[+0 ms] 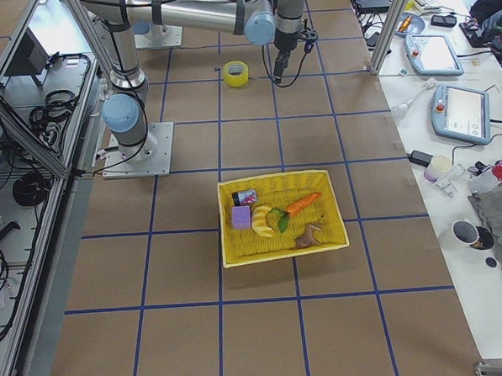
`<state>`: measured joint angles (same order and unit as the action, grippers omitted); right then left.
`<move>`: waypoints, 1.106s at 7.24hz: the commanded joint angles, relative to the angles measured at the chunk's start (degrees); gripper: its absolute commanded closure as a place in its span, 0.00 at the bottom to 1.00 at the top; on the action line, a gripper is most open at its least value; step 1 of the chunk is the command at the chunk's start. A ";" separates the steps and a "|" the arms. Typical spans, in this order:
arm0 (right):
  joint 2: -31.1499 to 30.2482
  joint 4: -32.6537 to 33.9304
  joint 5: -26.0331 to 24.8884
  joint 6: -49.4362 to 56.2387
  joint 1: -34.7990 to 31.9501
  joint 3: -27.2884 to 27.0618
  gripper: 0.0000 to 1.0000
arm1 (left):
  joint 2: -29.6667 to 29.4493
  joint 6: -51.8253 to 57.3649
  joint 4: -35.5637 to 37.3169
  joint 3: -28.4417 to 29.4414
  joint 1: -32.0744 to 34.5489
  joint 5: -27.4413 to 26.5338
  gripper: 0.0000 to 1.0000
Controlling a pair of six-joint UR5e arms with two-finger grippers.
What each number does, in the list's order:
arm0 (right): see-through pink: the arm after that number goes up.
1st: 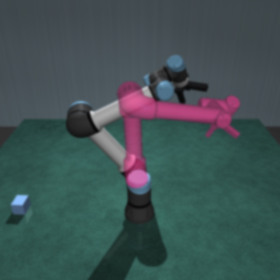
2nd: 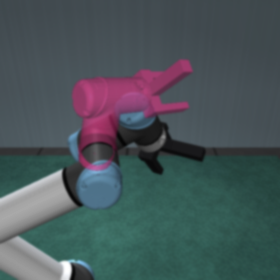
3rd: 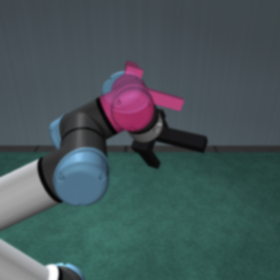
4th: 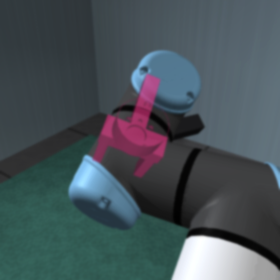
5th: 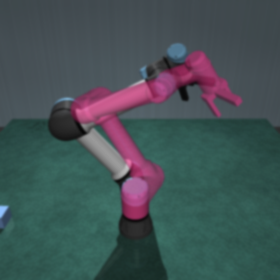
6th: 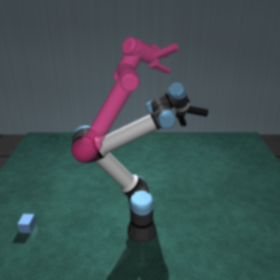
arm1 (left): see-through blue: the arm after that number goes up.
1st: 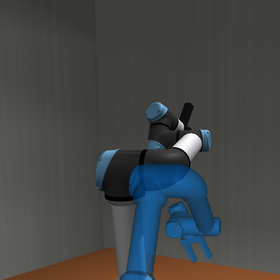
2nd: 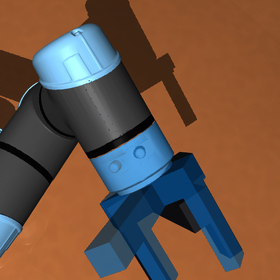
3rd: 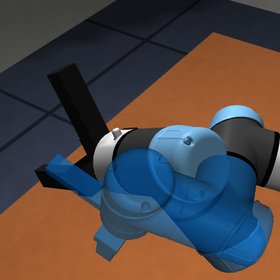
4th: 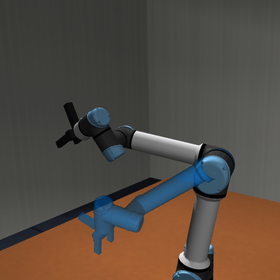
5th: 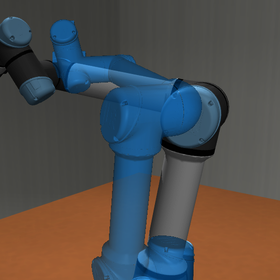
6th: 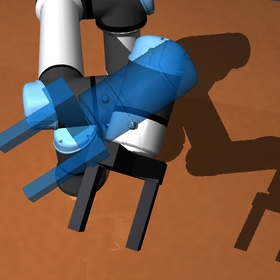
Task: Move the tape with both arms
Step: 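Release the tape and raise the right gripper while the left gripper reaches toward it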
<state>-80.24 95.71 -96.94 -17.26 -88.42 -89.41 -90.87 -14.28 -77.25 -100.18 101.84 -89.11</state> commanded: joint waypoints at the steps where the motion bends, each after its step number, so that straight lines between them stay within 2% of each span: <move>1: -3.51 -2.71 0.15 8.24 0.70 -0.24 0.00 | -3.26 -8.77 12.45 -9.38 7.29 -0.01 0.00; 2: -4.04 -4.72 0.52 14.30 0.79 -0.67 0.00 | -4.92 -12.32 12.48 -11.86 10.02 -0.62 0.00; 5: -4.05 -4.48 0.70 14.97 0.70 -0.59 0.00 | -11.77 -12.44 16.68 -13.02 10.48 -0.18 0.00; 7: -4.05 -4.21 0.79 14.97 0.70 -0.50 0.00 | -14.68 -12.61 22.65 -13.02 10.57 -0.54 0.00; 8: -3.96 -4.12 0.70 15.06 0.70 -0.68 0.00 | -15.91 -12.70 23.63 -13.46 10.66 -0.10 0.13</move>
<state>-84.24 91.42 -96.19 -2.28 -87.71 -90.04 -105.08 -26.87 -55.66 -113.28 112.41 -89.52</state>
